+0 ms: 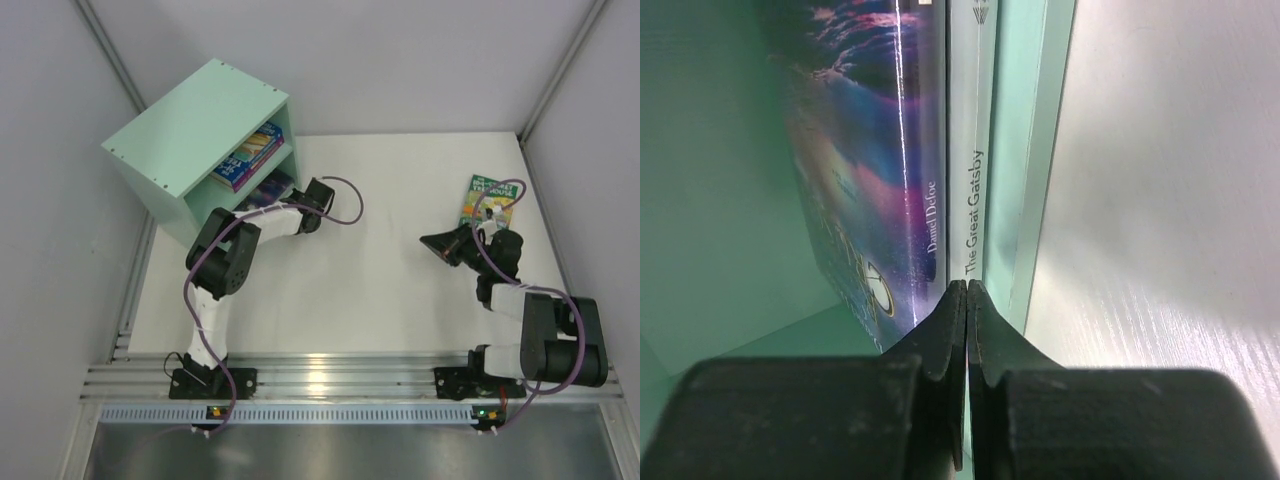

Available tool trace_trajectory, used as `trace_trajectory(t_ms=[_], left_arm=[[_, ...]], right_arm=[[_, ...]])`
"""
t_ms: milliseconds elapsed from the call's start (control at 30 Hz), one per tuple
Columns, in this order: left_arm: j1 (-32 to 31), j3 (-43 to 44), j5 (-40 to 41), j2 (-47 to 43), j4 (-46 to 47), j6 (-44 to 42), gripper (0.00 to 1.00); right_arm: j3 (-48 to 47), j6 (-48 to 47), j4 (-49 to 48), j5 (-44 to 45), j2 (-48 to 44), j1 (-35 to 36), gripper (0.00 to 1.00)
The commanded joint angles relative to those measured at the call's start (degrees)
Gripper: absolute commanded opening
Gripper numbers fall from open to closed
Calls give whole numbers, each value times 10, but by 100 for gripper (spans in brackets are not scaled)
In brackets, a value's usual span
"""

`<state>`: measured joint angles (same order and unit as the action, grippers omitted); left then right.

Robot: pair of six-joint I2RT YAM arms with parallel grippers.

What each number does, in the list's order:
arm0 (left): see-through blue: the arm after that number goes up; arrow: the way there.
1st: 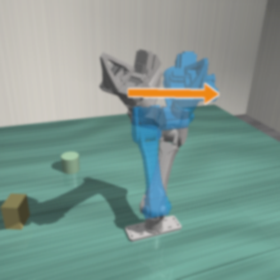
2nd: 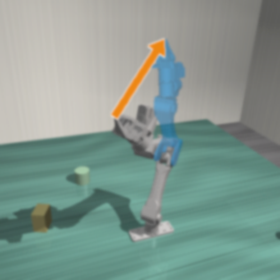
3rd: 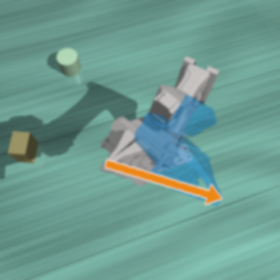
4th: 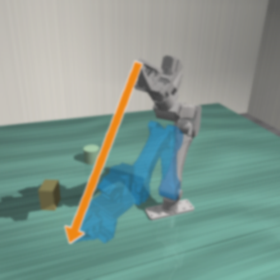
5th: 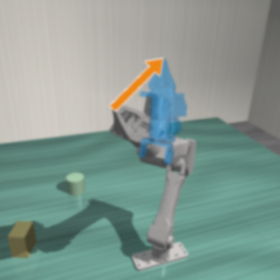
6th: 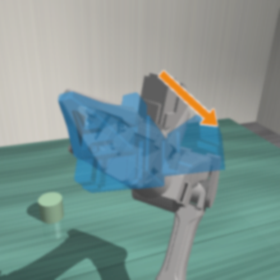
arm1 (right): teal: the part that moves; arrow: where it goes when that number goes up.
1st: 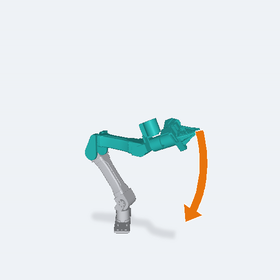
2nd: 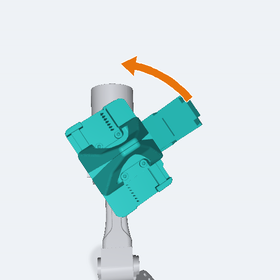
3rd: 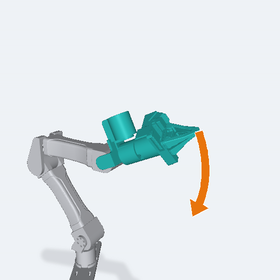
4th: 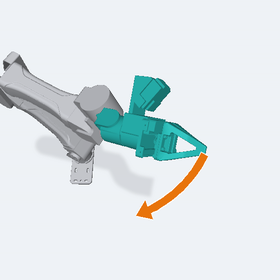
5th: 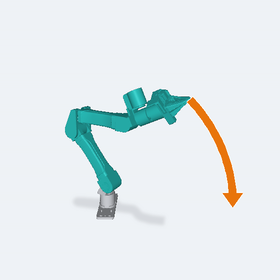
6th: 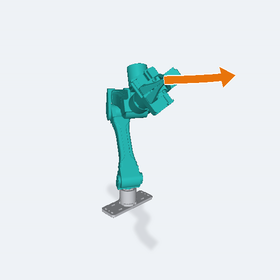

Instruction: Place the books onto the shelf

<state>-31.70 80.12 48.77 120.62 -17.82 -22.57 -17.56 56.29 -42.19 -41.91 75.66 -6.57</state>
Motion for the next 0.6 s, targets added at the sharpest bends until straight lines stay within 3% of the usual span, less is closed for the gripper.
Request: trace_trajectory(t_ms=[0, 233, 333, 367, 400, 500, 533, 567], left_arm=[[0, -3, -2, -24, 29, 6, 0], [0, 14, -24, -36, 6, 31, 0], [-26, 50, -42, -72, -36, 87, 0], [-41, 79, -79, -85, -48, 109, 0], [-46, 96, -116, -97, -84, 164, 0], [-55, 131, -237, -149, -105, 258, 24], [-55, 131, -262, -178, -107, 283, 50], [-55, 122, -331, -194, -102, 299, 62]], right_arm=[[0, -2, -41, -5, 9, -11, 0], [-8, -16, -28, -1, 1, -12, 2], [-73, -55, 94, 57, -35, -20, 13], [-103, -83, 215, 81, -46, -25, 24], [-136, -102, 262, 107, -66, -25, 31], [-261, -172, 403, 179, -67, -36, 55], [-308, -209, 464, 217, -62, -41, 60], [-327, -225, 487, 240, -60, -48, 67]])
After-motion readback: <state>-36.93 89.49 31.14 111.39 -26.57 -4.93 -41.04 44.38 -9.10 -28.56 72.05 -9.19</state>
